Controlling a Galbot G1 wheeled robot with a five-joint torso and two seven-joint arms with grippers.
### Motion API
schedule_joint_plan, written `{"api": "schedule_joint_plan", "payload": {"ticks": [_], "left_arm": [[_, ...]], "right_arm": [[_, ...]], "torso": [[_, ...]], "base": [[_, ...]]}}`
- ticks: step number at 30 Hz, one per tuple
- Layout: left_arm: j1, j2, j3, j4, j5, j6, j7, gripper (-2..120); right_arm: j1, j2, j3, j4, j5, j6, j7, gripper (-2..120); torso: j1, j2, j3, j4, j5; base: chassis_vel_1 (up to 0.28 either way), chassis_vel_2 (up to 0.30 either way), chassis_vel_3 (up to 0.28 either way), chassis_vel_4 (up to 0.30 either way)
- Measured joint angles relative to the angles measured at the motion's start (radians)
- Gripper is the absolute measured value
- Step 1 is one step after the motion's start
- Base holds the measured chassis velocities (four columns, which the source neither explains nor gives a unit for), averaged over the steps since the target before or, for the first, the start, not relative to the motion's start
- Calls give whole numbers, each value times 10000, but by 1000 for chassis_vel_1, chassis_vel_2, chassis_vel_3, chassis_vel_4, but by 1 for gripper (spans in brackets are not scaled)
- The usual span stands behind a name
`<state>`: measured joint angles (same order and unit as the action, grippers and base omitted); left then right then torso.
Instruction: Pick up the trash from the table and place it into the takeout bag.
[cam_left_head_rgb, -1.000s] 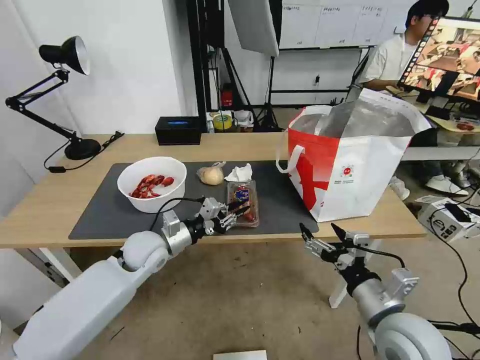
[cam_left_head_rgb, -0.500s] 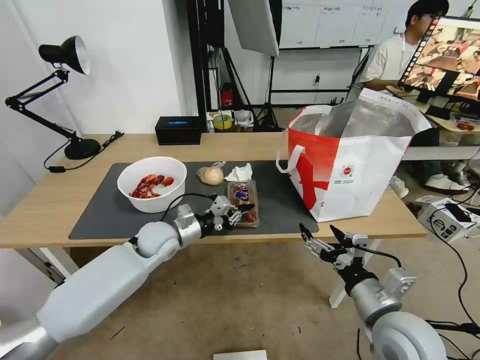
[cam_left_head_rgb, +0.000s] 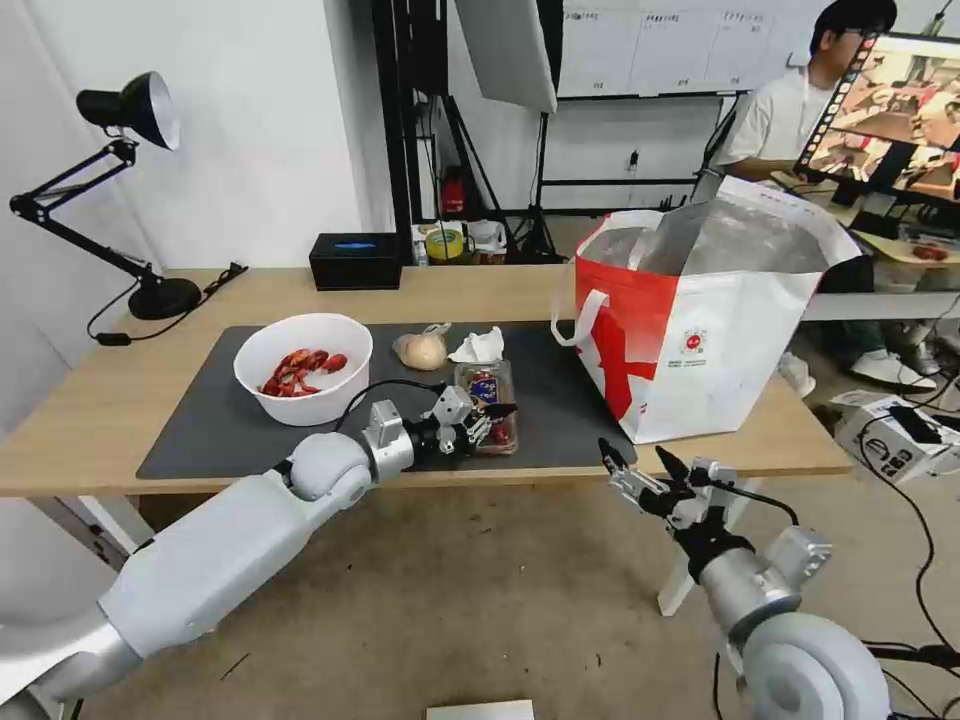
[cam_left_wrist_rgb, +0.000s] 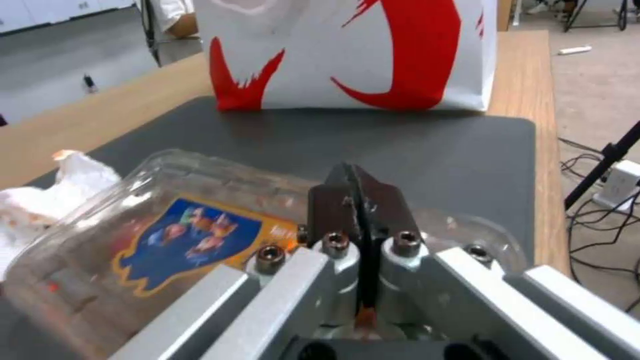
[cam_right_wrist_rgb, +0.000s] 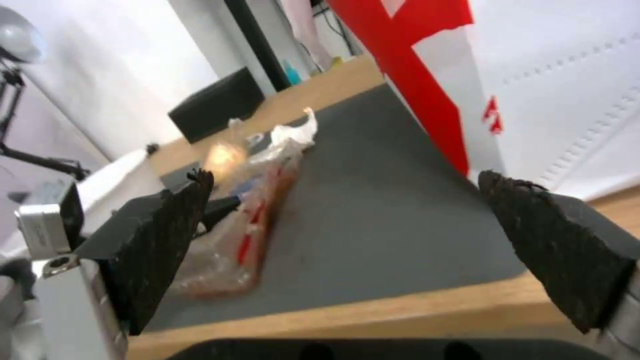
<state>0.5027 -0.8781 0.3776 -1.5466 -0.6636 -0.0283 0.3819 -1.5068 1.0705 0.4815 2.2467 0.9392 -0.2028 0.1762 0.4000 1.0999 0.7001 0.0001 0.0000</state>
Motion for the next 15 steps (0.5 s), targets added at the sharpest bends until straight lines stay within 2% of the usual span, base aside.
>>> {"api": "schedule_joint_plan", "payload": {"ticks": [15], "left_arm": [[450,446,-311,-410,15,-134,-15,0]], "right_arm": [[2024,-76,-958,-763,2924,169,913,100]], "torso": [[0,1,0,-1,-1]], "base": [[0,0,0,0]]}}
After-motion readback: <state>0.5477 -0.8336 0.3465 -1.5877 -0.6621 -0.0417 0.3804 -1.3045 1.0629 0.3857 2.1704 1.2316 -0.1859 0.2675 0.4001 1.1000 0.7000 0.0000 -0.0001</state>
